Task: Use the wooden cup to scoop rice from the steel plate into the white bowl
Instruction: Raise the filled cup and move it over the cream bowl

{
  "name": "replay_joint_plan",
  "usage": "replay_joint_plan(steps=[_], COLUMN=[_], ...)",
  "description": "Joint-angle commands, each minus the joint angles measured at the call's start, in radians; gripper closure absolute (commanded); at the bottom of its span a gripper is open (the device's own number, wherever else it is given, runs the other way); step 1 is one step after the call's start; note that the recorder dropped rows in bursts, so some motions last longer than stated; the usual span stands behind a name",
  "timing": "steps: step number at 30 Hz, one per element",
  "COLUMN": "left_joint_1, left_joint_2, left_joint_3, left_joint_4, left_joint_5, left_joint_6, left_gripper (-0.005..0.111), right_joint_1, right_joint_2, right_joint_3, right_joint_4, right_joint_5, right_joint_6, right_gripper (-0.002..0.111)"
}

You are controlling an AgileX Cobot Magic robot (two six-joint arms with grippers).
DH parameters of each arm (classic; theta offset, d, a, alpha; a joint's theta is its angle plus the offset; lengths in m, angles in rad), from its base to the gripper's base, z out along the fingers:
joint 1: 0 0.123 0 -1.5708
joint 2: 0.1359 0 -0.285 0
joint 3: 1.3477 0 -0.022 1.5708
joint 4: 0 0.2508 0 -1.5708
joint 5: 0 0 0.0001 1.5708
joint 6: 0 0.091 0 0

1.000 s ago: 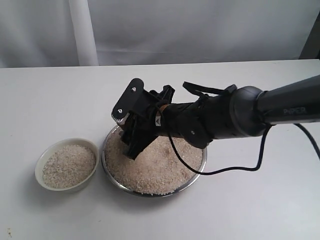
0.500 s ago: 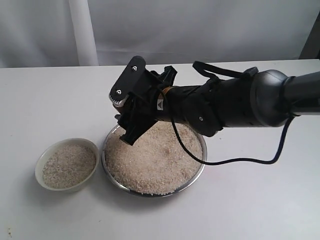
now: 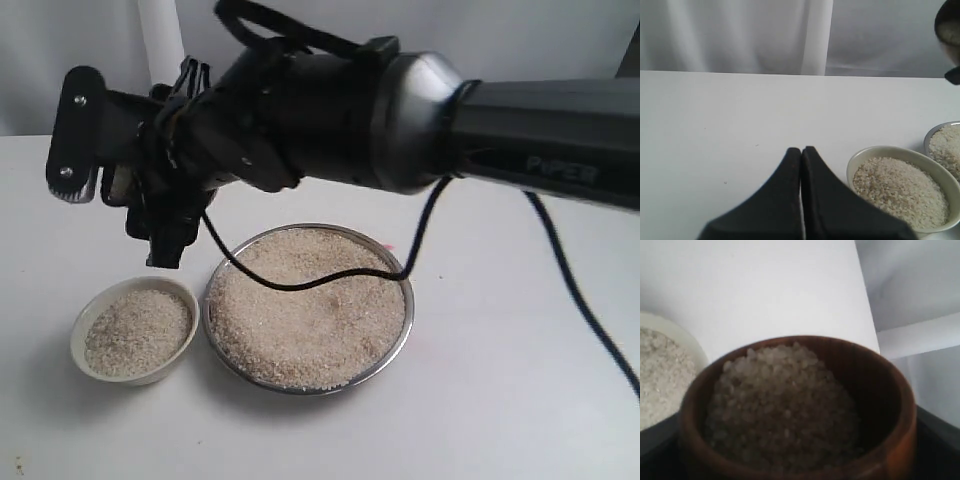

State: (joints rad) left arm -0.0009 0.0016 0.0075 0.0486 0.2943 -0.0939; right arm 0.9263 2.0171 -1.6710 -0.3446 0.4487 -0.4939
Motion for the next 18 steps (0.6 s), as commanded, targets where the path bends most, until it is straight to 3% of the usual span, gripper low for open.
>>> replay_joint_plan(steps=[1, 8, 18], left_joint_1=[-0.004, -0.004, -0.004], left_joint_2=[-0.002, -0.002, -0.002], left_joint_3=[-0.008, -0.008, -0.008], left_joint_4=[-0.005, -0.005, -0.005], left_joint_5=[-0.010, -0.010, -0.010], left_joint_6=[-0.002, -0.002, -0.002], left_gripper=[0.107, 0.107, 0.107], right_joint_1=[0.047, 0.120, 0.152], right_joint_2=[0.111, 0.215, 0.259], right_joint_3=[-0.146, -0.181, -0.181], right_joint_4=[-0.155, -0.383, -0.564], right_joint_5=[0.192, 0.224, 0.278], right_joint_6=[-0.006, -0.006, -0.008], right_gripper=[0.108, 0.108, 0.108])
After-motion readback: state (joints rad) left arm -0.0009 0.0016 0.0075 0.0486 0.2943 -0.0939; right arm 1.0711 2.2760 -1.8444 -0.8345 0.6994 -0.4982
